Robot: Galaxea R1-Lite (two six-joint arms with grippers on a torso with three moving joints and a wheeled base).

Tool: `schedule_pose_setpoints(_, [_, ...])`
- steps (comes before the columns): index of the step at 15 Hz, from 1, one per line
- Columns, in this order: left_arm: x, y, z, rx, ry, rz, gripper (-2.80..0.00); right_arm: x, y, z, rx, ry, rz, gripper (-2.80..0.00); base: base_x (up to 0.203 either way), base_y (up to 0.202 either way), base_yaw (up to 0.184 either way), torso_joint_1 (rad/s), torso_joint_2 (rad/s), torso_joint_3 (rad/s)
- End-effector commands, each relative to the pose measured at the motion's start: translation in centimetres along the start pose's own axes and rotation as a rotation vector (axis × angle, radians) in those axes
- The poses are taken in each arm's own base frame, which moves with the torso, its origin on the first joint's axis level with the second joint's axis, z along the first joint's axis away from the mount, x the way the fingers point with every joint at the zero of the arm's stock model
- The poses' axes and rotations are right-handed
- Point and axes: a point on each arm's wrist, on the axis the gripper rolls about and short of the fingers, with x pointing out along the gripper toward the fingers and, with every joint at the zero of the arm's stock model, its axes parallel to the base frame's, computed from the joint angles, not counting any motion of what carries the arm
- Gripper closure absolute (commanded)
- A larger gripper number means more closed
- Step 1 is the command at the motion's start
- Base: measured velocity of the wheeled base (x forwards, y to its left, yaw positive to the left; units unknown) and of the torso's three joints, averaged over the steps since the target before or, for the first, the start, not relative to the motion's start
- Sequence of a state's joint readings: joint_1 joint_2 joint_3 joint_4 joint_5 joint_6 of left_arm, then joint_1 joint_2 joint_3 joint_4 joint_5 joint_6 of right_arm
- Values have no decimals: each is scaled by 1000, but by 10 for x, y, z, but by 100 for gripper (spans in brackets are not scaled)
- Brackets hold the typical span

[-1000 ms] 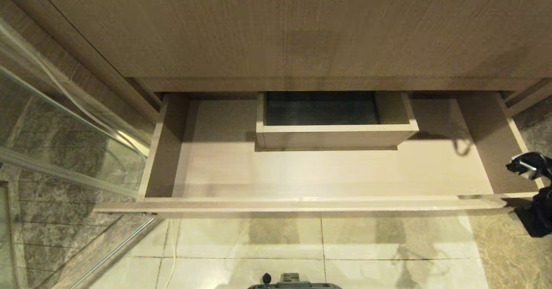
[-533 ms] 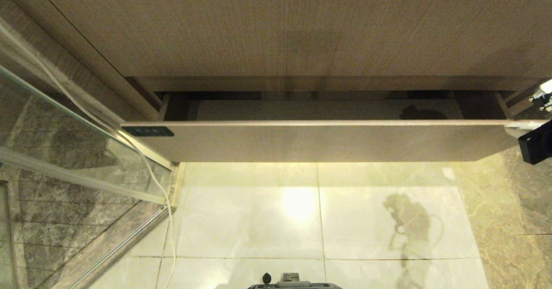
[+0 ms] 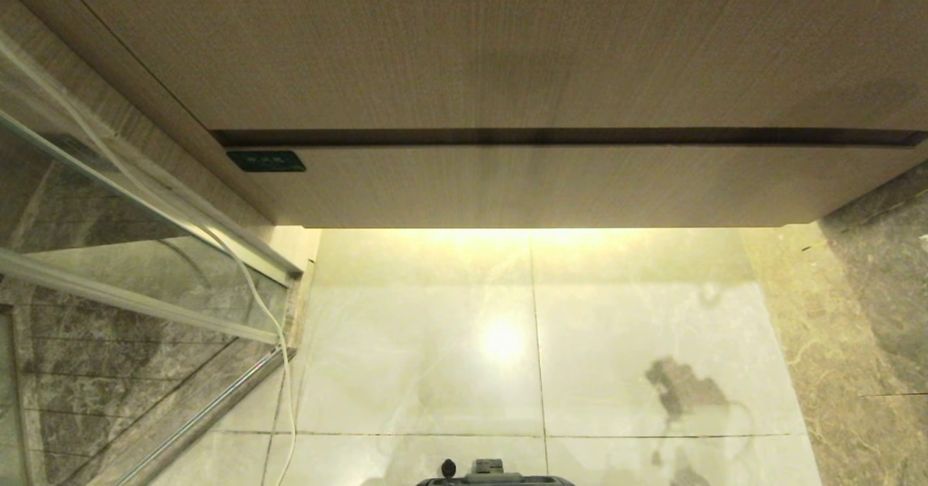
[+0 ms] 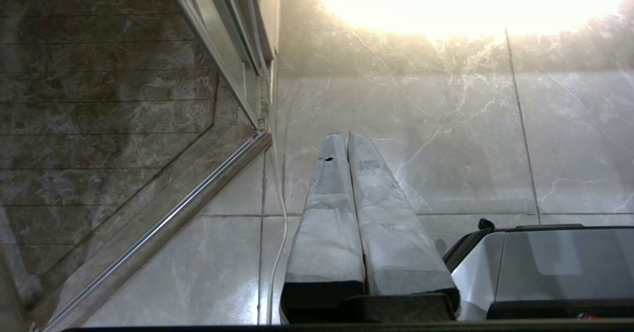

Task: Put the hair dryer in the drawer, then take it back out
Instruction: Close the drawer

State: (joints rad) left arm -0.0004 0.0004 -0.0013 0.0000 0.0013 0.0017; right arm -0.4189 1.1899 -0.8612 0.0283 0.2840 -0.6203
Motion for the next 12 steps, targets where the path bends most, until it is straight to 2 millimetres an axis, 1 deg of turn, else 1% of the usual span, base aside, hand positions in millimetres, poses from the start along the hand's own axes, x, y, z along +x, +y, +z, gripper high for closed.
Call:
schedule_pose_setpoints(1, [0, 0, 0, 0, -1, -1, 0, -69, 19, 7, -16, -40, -45, 0, 0, 0, 0, 0, 0, 0])
schedule_pose_setpoints(2, [0, 0, 0, -1, 1, 1, 0, -86, 26, 4, -11, -24, -70, 0, 0, 0, 0, 0, 0, 0])
schedule_pose_setpoints(3, [0, 0, 0, 0, -1, 1, 0, -99, 32, 1, -8, -7, -104, 0, 0, 0, 0, 0, 0, 0])
schedule_pose_setpoints(4, [0, 0, 0, 0, -1, 1, 0, -105, 37, -4, -3, 20, -126, 0, 0, 0, 0, 0, 0, 0])
schedule_pose_setpoints(6, [0, 0, 0, 0, -1, -1, 0, -109, 37, -2, -1, 22, -139, 0, 0, 0, 0, 0, 0, 0])
schedule_pose_setpoints(10, [0, 0, 0, -1, 0, 0, 0, -123, 39, 1, -4, 10, -148, 0, 0, 0, 0, 0, 0, 0])
schedule_pose_setpoints(12, [0, 0, 0, 0, 1, 1, 0, -141, 46, 1, -14, -30, -189, 0, 0, 0, 0, 0, 0, 0])
